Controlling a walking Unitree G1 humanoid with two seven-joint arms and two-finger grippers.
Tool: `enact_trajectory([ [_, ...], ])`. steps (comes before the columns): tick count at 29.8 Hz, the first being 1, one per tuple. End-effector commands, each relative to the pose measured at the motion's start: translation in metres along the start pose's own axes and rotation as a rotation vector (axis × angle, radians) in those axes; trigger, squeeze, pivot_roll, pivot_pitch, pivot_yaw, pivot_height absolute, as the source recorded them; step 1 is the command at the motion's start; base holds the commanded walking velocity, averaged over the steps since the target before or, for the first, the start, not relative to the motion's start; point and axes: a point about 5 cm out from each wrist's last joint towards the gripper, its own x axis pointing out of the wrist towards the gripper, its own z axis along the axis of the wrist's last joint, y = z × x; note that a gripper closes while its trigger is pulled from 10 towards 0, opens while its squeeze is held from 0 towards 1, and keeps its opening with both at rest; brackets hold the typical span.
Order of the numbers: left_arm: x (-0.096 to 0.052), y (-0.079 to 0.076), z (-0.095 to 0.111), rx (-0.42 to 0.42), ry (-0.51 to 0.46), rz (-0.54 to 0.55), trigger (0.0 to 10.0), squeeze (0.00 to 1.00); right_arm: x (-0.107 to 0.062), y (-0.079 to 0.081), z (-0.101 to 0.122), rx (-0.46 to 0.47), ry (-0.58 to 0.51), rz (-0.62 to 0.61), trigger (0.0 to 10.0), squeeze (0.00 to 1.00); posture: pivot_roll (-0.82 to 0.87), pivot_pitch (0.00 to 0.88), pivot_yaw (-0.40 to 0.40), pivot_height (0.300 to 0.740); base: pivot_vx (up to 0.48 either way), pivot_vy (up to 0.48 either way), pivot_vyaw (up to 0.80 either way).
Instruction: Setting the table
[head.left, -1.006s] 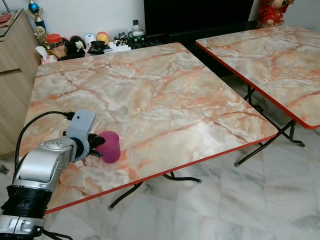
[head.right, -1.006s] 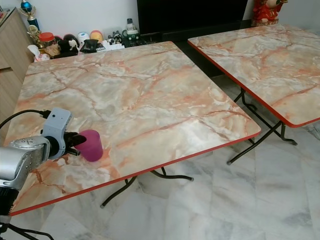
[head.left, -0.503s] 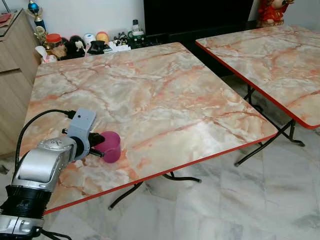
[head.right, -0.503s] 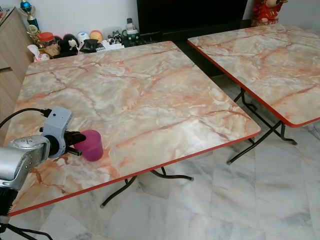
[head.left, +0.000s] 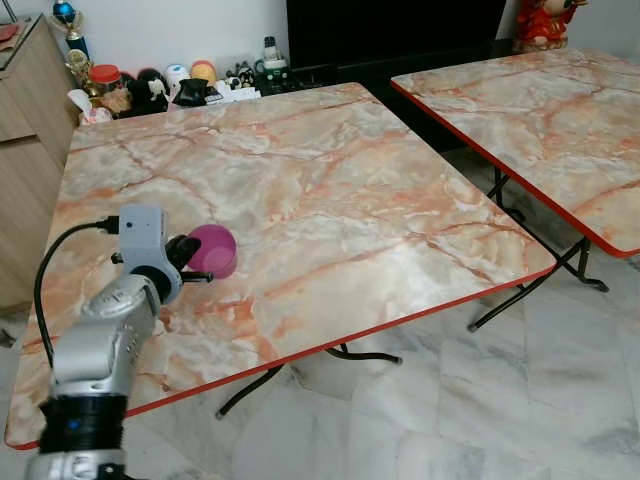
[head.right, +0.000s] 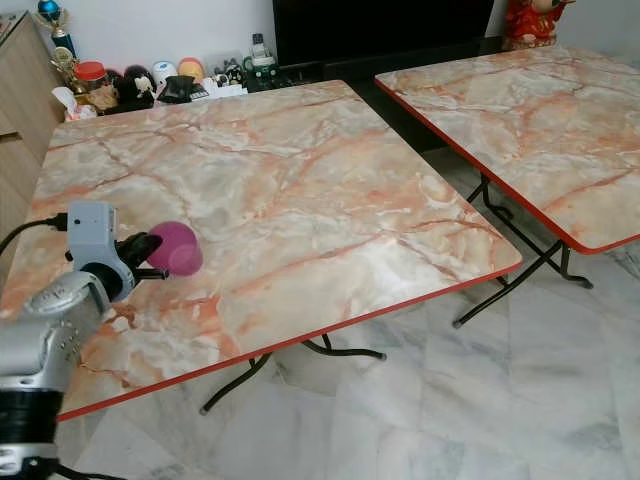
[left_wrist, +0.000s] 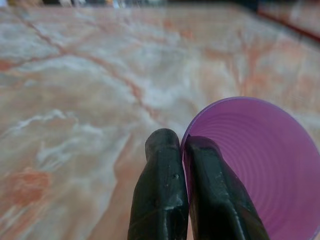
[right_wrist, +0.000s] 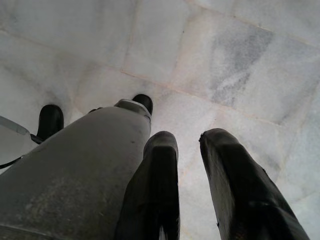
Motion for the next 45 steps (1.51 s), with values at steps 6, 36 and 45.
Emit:
enact_trajectory([
  [6,-0.02,0.001,-0.028,-0.034,-0.11,0.052,10.0,0.0,-0.001,-0.002,-0.007,-0.011,0.021,-0.002,10.0,0.0,0.08,0.091,0.007,0.74,0.0,0.0,0.0],
  [36,-0.039,0.014,-0.023,0.13,-0.305,0.044,10.0,0.0,-0.003,-0.005,-0.008,-0.062,0.002,-0.004,10.0,0.0,0.08,0.008,-0.026,0.74,0.0,0.0,0.02],
  [45,-0.036,0.007,-0.03,0.124,-0.288,0.035,10.0,0.0,-0.003,-0.003,-0.008,-0.096,-0.002,0.002,10.0,0.0,0.07,0.001,-0.019,0.74,0.0,0.0,0.77],
])
